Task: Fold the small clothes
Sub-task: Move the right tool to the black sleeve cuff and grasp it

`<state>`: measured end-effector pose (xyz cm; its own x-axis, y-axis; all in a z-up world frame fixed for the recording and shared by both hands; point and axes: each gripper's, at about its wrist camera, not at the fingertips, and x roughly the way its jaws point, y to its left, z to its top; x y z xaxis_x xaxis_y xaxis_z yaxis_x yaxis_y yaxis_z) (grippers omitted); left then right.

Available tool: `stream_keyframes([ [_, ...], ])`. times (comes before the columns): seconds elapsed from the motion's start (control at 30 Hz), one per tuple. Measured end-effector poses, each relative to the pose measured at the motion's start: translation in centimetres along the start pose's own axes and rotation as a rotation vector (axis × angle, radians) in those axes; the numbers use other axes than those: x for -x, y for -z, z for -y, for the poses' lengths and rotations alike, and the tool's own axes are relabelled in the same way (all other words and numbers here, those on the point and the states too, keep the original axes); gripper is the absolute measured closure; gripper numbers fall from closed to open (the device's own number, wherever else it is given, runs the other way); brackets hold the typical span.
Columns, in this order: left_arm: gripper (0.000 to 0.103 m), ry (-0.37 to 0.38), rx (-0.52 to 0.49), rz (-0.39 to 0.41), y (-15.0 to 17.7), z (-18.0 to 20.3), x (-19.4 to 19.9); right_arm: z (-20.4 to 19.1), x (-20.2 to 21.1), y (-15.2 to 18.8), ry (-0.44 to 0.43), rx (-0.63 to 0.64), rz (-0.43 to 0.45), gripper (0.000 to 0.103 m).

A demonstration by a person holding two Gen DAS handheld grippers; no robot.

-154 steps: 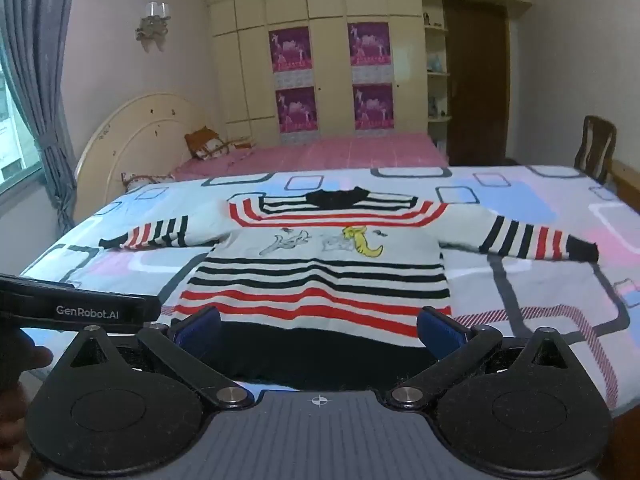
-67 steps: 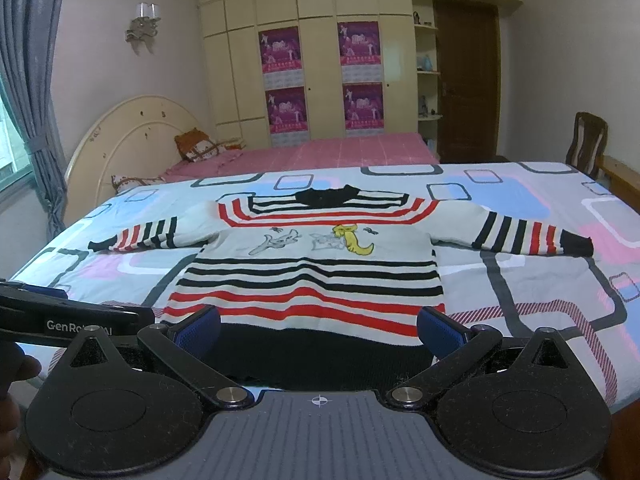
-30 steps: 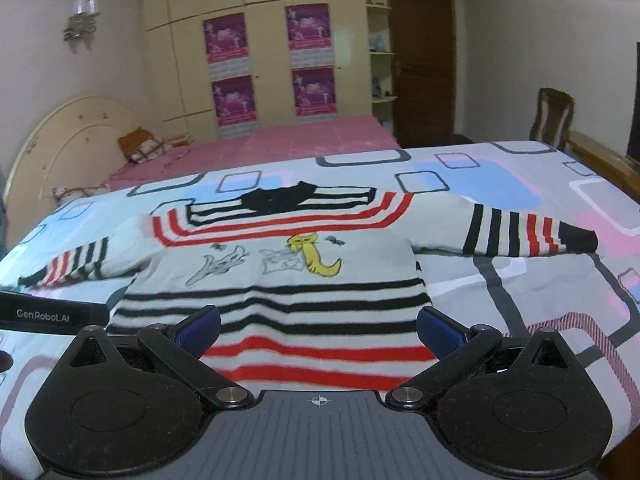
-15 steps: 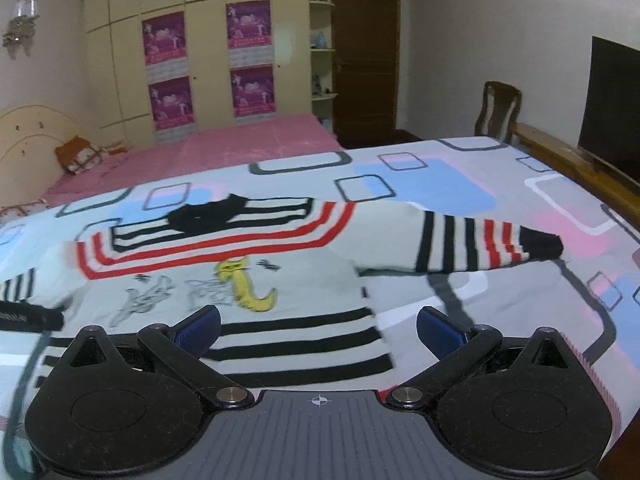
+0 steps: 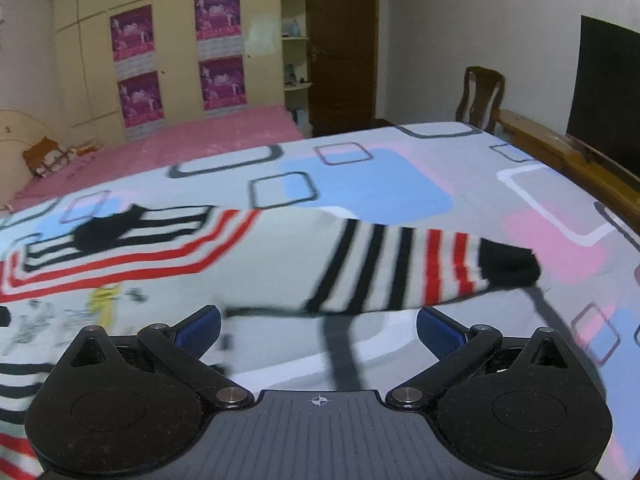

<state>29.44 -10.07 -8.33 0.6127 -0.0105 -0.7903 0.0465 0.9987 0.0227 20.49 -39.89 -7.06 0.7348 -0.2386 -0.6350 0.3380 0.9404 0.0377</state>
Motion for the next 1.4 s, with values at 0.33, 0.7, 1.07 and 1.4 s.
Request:
stream_keyframes([
  [0.33, 0.004, 0.078, -0.011, -0.026, -0.3, 6.0, -3.3, 8.7, -4.8, -0.8, 0.074, -0.096, -0.034, 0.001],
  [0.7, 0.005, 0.042, -0.042, -0.04, -0.7, 7.5, -5.1, 15.1, -9.7, -0.4, 0.125, -0.278, -0.101, 0.032],
  [1.07, 0.008, 0.068, -0.076, -0.03, -1.1, 6.9, -5.9, 17.4, -12.2, -1.5, 0.131, -0.378, -0.053, 0.09],
  [1.4, 0.011, 0.078, -0.022, -0.004, -1.9, 3.6, -5.5, 10.6, -8.1, -5.0, -0.024, -0.221, 0.094, 0.095],
])
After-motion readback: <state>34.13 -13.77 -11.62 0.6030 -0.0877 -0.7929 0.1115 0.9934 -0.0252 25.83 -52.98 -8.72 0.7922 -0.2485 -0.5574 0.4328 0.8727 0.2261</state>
